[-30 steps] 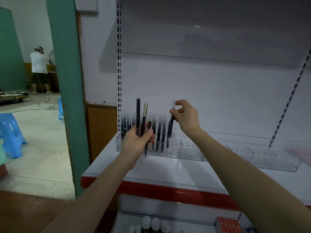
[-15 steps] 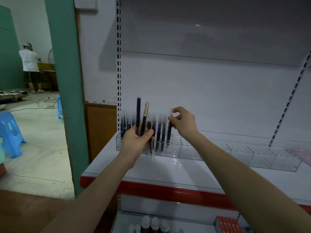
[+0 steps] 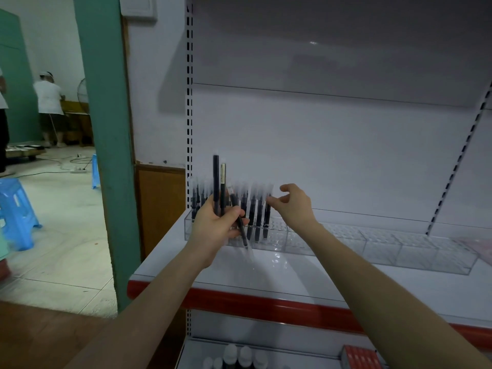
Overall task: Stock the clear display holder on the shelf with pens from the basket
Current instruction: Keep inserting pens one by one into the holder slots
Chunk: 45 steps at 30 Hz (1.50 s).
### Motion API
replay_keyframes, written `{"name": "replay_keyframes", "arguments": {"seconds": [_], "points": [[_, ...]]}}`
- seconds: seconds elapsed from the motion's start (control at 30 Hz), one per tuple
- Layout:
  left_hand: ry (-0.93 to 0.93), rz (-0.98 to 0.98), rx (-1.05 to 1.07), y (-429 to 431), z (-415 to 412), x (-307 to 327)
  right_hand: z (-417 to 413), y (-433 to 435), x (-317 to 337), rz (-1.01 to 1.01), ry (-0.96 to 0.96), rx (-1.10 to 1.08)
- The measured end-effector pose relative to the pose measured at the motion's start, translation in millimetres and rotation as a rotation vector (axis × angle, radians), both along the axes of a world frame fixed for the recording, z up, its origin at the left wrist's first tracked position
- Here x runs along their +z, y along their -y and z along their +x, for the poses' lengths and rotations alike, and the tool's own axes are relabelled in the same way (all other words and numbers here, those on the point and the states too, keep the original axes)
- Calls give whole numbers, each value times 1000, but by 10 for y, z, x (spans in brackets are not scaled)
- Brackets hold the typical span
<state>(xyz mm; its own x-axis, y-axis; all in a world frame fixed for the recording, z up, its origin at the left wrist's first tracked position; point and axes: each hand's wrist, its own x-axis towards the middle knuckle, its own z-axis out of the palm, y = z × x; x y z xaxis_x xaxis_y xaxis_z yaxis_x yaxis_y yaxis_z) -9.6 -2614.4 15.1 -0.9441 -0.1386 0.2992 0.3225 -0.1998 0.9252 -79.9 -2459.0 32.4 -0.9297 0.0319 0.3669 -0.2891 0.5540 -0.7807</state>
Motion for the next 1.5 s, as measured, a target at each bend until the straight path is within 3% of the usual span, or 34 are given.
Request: {"name": "replay_keyframes", "arguments": {"seconds": [0.13, 0.3, 0.47, 0.63, 0.77, 0.83, 0.9, 1.1, 1.27, 1.5], "points": [[-46, 30, -3, -22, 4, 28, 264, -47, -37, -115, -57, 116], [-117, 74, 30, -90, 38, 116, 545, -116, -88, -74, 236, 486], [-147, 97, 143, -93, 30, 127, 570, -217, -95, -156, 290, 512], [-82, 172, 148, -71, 46, 108, 553, -252, 9, -571, 283, 396], [-14, 15, 145, -91, 53, 36, 523, -235, 137, -923, 278, 402], [27, -47, 121, -94, 57, 18, 483, -231, 185, -996, 208, 345], [62, -80, 110, -85, 63, 18, 436, -229, 224, -935, 92, 212], [91, -74, 82, -60, 50, 36, 272, -214, 234, -411, -186, -15], [41, -154, 107, -36, 67, 39, 149, -128, 245, -186, -209, -13], [42, -60, 57, -24, 85, 40, 93, -47, 249, -42, -156, 39]]}}
